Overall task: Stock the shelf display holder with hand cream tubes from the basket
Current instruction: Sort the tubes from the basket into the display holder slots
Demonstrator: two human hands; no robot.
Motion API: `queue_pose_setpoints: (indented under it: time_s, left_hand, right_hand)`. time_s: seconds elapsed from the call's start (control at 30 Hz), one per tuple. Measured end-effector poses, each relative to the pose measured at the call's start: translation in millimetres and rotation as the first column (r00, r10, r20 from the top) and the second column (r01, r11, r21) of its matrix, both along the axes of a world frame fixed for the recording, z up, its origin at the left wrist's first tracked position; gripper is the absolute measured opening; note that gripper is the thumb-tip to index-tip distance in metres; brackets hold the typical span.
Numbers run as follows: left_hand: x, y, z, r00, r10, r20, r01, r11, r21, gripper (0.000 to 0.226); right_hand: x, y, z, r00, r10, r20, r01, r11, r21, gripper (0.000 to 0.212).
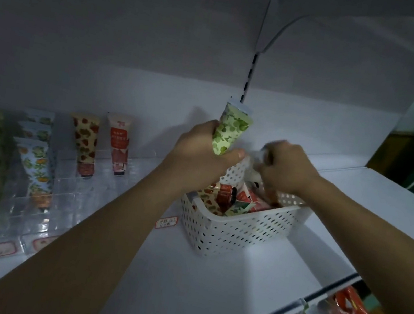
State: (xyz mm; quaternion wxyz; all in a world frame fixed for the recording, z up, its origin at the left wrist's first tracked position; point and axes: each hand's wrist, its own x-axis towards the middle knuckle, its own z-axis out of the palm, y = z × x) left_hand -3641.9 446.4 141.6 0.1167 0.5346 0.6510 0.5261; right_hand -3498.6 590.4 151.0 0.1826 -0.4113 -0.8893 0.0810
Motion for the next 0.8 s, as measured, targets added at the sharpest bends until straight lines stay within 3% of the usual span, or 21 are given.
queue_pose_setpoints:
  time_s: [0.07, 0.13, 0.2, 0.23, 0.27, 0.33, 0.4, 0.43, 0.47, 0.53, 0.63, 0.7, 0.8]
  left_hand:
    - [1, 2, -2, 0.998, 0.026, -0.053, -0.028, 0.999, -0.027, 0.028]
    - [0, 2, -3, 0.997, 0.030, -0.074, -0.032, 0.999, -0.026, 0.042]
    - [-1, 1, -3, 0.998, 0.023, -0.055, -0.023, 1.000, 0.000, 0.046]
    - [-2, 0, -3, 0.998, 0.030, -0.052, -0.030, 1.000, 0.002, 0.045]
    - [-2, 1, -3, 0.998, 0.043, -0.043, -0.043, 0.999, 0.002, 0.044]
    - [-2, 1, -3, 0.997, 0.072, 0.007, -0.072, 0.997, 0.011, 0.048]
    - [-2, 2, -3, 0.996, 0.085, 0.008, -0.086, 0.996, 0.009, 0.049]
    - [-2, 2, -3, 0.997, 0.082, -0.007, -0.082, 0.997, 0.004, 0.047]
    - [-2, 2, -4, 0.997, 0.080, -0.023, -0.080, 0.997, 0.002, 0.042]
    - [-1, 2, -4, 0.993, 0.089, -0.076, -0.089, 0.996, 0.005, 0.029]
    - [1, 0, -4, 0.992, 0.076, -0.098, -0.076, 0.997, 0.002, 0.024]
    - [0, -1, -3, 0.996, 0.050, -0.074, -0.050, 0.999, 0.003, 0.017]
    - [-3, 1, -2, 0.999, 0.032, -0.019, -0.032, 0.999, -0.006, 0.017]
  right_hand:
    - [-2, -9, 17, 0.941, 0.089, -0.326, -0.144, 0.979, -0.146, 0.017]
    - [-5, -26, 30, 0.784, 0.092, -0.614, -0.395, 0.837, -0.378, 0.019]
    - [-8, -35, 35, 0.686, -0.005, -0.727, -0.521, 0.694, -0.497, 0.026]
    - [-10, -35, 34, 0.703, -0.043, -0.710, -0.488, 0.697, -0.525, 0.029]
    - [-11, -31, 30, 0.777, -0.031, -0.629, -0.389, 0.762, -0.517, 0.029]
    - [-10, -24, 19, 0.979, 0.086, -0.185, -0.148, 0.922, -0.358, 0.025]
    - [-7, -24, 6, 0.942, 0.135, 0.309, -0.055, 0.966, -0.254, 0.030]
    - [-6, -27, 2, 0.901, 0.130, 0.415, -0.033, 0.972, -0.233, 0.031]
    - [-5, -30, -1, 0.898, 0.121, 0.424, -0.031, 0.977, -0.213, 0.029]
    - [-6, -28, -2, 0.952, 0.104, 0.288, -0.047, 0.979, -0.199, 0.023]
    - [-6, -22, 7, 0.987, 0.062, -0.146, -0.092, 0.972, -0.214, 0.013]
    - [-6, -24, 18, 0.869, 0.081, -0.489, -0.277, 0.897, -0.344, 0.013]
    - [-11, -33, 29, 0.635, -0.029, -0.772, -0.602, 0.608, -0.517, 0.023]
